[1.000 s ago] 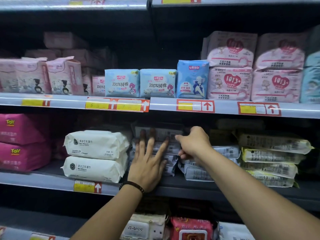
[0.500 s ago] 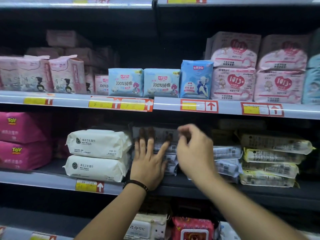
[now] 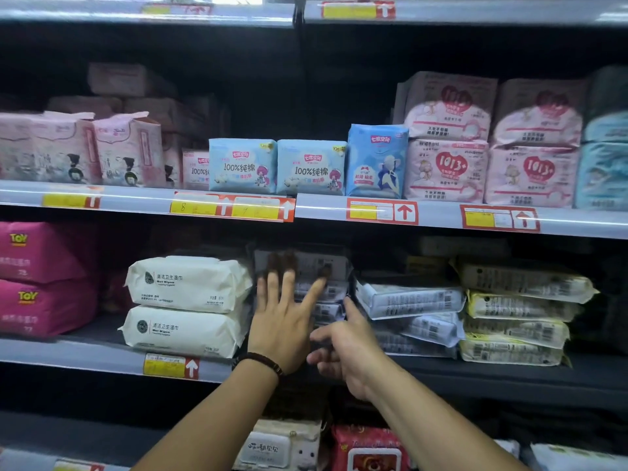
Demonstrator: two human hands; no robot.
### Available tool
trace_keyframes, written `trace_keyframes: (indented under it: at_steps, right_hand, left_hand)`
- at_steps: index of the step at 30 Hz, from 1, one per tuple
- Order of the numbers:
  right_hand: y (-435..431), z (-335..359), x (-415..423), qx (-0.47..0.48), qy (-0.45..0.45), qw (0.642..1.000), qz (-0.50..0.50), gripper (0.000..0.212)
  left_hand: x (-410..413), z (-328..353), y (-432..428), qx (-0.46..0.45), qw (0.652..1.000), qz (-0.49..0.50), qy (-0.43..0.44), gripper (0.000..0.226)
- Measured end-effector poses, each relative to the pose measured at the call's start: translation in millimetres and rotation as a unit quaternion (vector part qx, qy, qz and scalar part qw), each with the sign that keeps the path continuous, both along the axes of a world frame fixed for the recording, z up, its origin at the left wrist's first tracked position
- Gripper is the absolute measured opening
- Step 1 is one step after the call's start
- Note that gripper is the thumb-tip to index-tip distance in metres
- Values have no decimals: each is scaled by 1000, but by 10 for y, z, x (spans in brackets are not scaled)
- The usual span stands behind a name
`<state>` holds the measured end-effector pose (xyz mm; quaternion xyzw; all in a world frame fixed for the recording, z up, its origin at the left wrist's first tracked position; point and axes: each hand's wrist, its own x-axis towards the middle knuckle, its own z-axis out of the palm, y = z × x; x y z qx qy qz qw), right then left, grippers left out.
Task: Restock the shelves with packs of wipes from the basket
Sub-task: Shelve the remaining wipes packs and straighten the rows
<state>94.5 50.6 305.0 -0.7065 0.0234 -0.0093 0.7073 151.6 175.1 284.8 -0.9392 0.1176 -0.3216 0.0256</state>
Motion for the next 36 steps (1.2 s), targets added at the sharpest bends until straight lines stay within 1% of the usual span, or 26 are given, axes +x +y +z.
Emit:
trace_keyframes:
  at_steps: [4,8,11,14,15,16,18,19,20,21,23,24,25,27,29,31,33,35,36]
  right_hand:
    - [-52,17,3,-2,12,999,39,96]
    - [-119,14,23,-51,27,996,74,100]
    - [-229,17,16,-90,30,989,111,102]
    - [-347,13,-93,-119,9,990,74,95]
    - [-379,-3,-163,-128,-4,990,51,89]
    - [-423,-25,-237,-136,-24,990,26,79]
    - [-561,-89,-372,-149,-82,985,-32,42]
    - [-658,-142,-425,-156,-111,979,-69,25]
    - [-761,-194,-475,-162,-137,971,-106,16]
    - [-868,-243,-516,-173,-160,961,-146,16]
    - [-1076,-319,-582,-210,-186,933,-225,23]
    - [-1172,-349,-600,-227,-188,922,-251,28]
    - [-1259,-375,-610,-241,-185,916,-261,33]
    - [-1392,-427,-595,-278,-170,915,-240,46]
    - [-1462,-449,-578,-318,-165,910,-208,56]
    - [-1510,-440,-571,-379,-158,891,-195,62]
    - [-1555,-400,-561,-436,-139,868,-191,64]
    - [-1607,-350,-544,-444,-124,869,-183,63]
    - [-1634,-325,-531,-439,-120,873,-178,62]
  left_hand:
    - [25,21,-19,3,1000,6,8,82]
    - [82,-40,-32,-5,1000,2,-8,72]
    - [147,-93,-35,9,999,18,-26,74]
    - [123,-99,-47,-1,999,23,-38,82]
    - [87,-99,-57,-9,999,26,-39,86]
    - [23,-80,-83,-21,998,25,-46,90]
    - [-138,-77,-190,-60,996,21,-61,92]
    - [-237,-91,-273,-76,995,14,-69,89]
    - [-333,-126,-365,-86,993,-2,-75,83]
    - [-423,-180,-462,-91,993,-23,-77,73]
    - [-585,-316,-664,-81,992,-79,-56,50]
    - [-651,-388,-763,-60,991,-111,-41,43]
    - [-705,-458,-865,-31,990,-136,-25,43]
    - [-757,-575,-1070,21,987,-158,10,55]
    - [-745,-639,-1253,42,986,-153,42,73]
    - [-710,-650,-1355,55,987,-131,70,85]
    - [-680,-639,-1379,80,988,-101,87,90]
    - [-663,-637,-1368,95,988,-76,99,90]
    - [-656,-635,-1357,86,989,-64,103,88]
